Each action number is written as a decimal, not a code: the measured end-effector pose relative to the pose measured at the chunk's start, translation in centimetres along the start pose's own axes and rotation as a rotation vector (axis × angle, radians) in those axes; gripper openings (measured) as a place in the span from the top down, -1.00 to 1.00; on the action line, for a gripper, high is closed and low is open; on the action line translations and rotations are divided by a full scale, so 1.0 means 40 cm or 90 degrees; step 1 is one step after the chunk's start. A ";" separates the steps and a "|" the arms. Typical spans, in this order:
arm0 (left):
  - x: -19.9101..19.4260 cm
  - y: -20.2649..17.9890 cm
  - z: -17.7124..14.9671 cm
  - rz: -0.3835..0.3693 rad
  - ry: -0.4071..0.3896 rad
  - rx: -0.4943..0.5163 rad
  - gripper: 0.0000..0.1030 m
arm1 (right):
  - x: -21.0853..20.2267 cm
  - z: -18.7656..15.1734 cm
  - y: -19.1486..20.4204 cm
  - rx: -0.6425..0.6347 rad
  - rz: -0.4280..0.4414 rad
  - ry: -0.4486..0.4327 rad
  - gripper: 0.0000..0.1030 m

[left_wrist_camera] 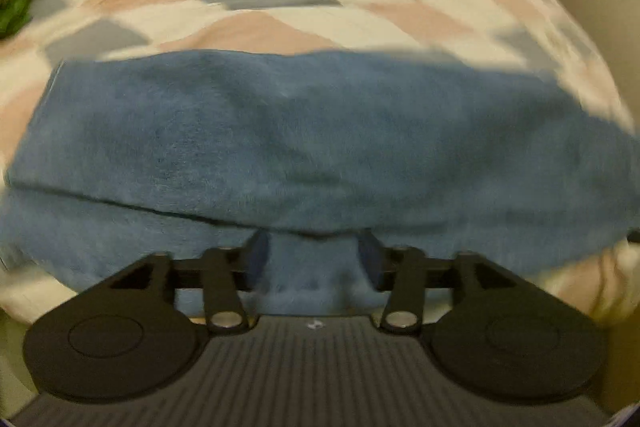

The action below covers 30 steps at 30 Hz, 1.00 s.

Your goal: Fold clothes

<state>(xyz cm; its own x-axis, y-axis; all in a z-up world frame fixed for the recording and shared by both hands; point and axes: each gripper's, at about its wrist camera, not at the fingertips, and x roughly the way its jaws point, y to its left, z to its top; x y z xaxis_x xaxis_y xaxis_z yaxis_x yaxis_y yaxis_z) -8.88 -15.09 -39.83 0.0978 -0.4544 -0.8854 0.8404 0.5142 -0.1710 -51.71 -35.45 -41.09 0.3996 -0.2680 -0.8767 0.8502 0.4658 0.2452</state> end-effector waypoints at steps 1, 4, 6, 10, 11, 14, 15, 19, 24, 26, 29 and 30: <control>0.011 0.020 0.016 -0.012 -0.004 -0.050 -0.04 | -0.009 0.016 -0.057 0.093 0.011 -0.028 -0.01; 0.042 0.086 0.022 -0.038 -0.007 -0.199 -0.20 | -0.017 0.042 -0.223 0.355 0.048 -0.101 -0.16; 0.070 0.147 0.006 -0.073 -0.001 -0.332 -0.20 | 0.003 0.038 -0.309 0.468 0.058 -0.132 -0.16; 0.102 0.233 -0.052 -0.106 -0.009 -0.522 -0.22 | 0.050 0.024 -0.378 0.551 0.025 -0.138 -0.15; 0.106 0.241 -0.062 -0.104 -0.018 -0.539 -0.22 | 0.057 0.016 -0.386 0.567 0.027 -0.144 -0.15; 0.122 0.259 -0.079 -0.105 -0.054 -0.583 -0.22 | 0.073 -0.002 -0.400 0.617 0.042 -0.172 -0.15; 0.130 0.263 -0.075 -0.105 -0.063 -0.591 -0.22 | 0.078 -0.005 -0.404 0.630 0.046 -0.181 -0.16; 0.156 0.269 -0.048 -0.086 -0.085 -0.563 0.21 | 0.102 -0.011 -0.419 0.666 0.059 -0.211 -0.15; 0.100 0.269 -0.026 -0.067 -0.136 -0.497 0.91 | 0.076 0.000 -0.444 0.634 0.056 -0.222 0.75; 0.030 0.240 -0.016 -0.060 -0.176 -0.424 0.91 | 0.035 0.013 -0.429 0.598 0.060 -0.241 0.83; -0.059 0.230 -0.030 -0.057 -0.216 -0.381 0.91 | -0.032 0.021 -0.415 0.570 0.077 -0.266 0.85; -0.080 0.227 -0.037 -0.054 -0.222 -0.369 0.90 | -0.054 0.013 -0.416 0.572 0.085 -0.270 0.85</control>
<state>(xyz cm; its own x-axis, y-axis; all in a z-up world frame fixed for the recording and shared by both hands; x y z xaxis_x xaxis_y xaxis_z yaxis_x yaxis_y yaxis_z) -2.35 -7.87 -39.19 0.2922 -0.6680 -0.6844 0.4411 0.7291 -0.5233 -66.56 -43.07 -43.06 0.4506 -0.6201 -0.6422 0.6630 -0.2493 0.7059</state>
